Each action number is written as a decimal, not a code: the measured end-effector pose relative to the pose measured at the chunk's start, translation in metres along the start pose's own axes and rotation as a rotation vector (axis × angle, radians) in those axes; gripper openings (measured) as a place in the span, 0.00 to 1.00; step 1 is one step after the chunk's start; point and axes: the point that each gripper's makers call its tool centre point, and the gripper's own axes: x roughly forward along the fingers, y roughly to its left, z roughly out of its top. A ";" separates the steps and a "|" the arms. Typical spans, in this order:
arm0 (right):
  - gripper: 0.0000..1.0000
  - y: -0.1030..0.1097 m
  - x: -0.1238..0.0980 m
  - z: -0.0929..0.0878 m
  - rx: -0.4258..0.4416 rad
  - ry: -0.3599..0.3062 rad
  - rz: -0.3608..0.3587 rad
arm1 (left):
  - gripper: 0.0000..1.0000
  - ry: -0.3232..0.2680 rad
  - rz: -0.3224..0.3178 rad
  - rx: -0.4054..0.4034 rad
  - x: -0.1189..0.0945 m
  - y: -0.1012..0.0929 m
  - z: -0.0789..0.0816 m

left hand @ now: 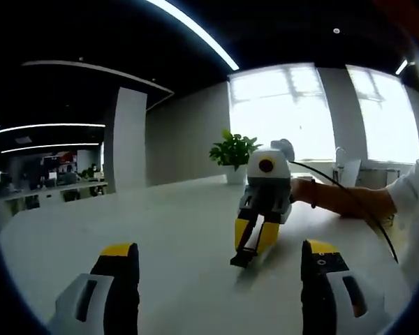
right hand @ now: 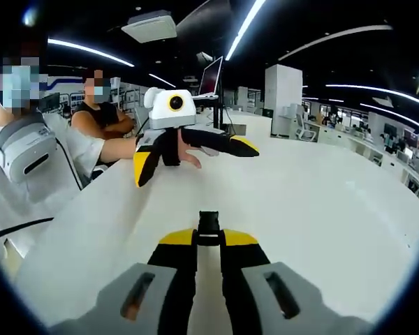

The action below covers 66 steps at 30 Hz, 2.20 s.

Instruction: Snap the two parts of the plastic buckle together until the buckle closes and remains connected.

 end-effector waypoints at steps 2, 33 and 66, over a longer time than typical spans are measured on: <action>0.10 -0.001 0.000 -0.001 0.002 0.003 -0.002 | 0.99 0.004 0.002 0.007 0.000 -0.001 0.000; 0.10 -0.027 -0.006 0.002 0.003 -0.001 -0.034 | 0.98 0.018 0.007 0.039 -0.004 0.002 0.000; 0.10 -0.076 0.001 0.002 -0.004 0.008 -0.063 | 0.98 0.018 0.011 0.035 -0.005 0.001 -0.001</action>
